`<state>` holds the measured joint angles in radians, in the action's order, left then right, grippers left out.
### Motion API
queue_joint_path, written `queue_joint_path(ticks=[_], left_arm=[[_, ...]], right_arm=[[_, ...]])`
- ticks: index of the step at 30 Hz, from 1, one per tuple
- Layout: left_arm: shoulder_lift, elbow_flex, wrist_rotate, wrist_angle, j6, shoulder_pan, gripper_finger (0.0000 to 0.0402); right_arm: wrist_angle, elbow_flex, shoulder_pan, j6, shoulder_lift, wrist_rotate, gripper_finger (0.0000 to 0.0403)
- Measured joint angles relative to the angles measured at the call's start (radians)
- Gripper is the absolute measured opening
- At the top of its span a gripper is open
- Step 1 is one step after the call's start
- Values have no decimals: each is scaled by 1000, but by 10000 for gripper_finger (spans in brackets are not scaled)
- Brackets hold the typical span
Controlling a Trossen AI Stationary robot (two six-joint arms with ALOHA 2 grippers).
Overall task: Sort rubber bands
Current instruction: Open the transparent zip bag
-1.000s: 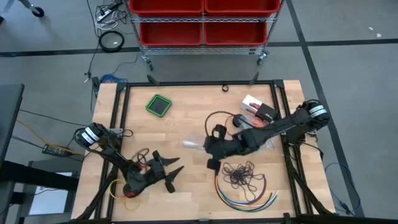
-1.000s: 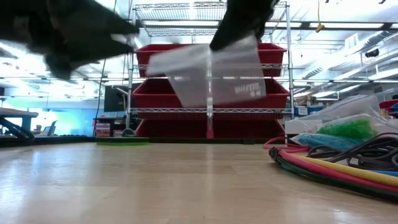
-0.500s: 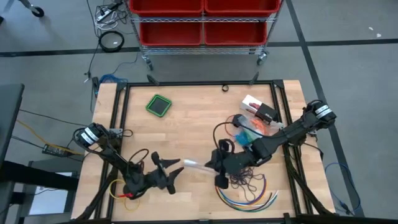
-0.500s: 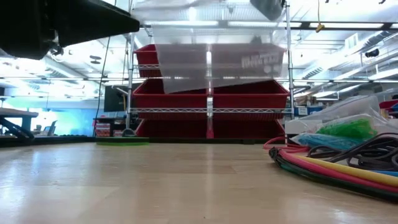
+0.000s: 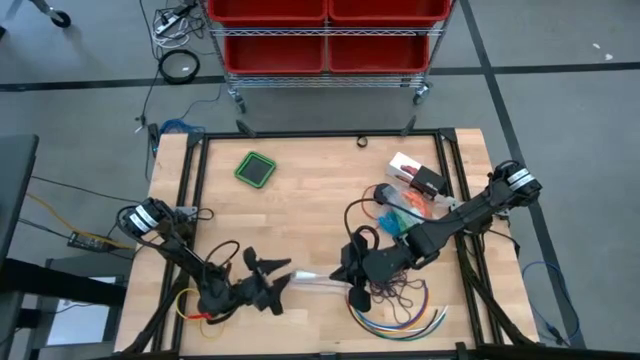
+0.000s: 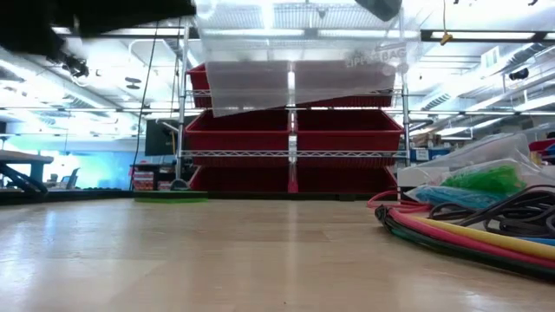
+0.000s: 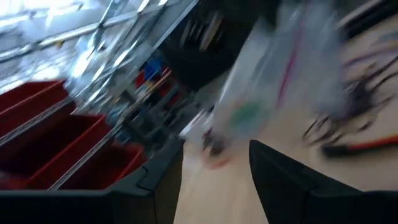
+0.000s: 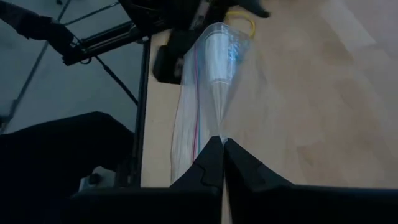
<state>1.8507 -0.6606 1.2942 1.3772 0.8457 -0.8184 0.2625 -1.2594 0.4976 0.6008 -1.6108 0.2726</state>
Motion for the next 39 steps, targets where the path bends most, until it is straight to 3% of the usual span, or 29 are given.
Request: queue_joint_path(ticks=[12, 20, 24, 32, 39], left_arm=[[0, -122, -237, -109, -19, 40, 175], [1, -252, -240, -562, -204, 72, 13], [1, -301, -240, -677, -237, 72, 5], [-36, -308, -231, -791, -343, 72, 2], [-82, -308, -321, -926, -465, 75, 1]], right_arm=[[-6, 0, 16, 10, -7, -26, 0], [-6, 0, 44, 25, -7, 20, 2], [-6, 0, 57, -33, -6, 39, 28], [-3, 0, 79, -157, 48, 52, 115], [-6, -1, 112, -251, 65, 97, 136]])
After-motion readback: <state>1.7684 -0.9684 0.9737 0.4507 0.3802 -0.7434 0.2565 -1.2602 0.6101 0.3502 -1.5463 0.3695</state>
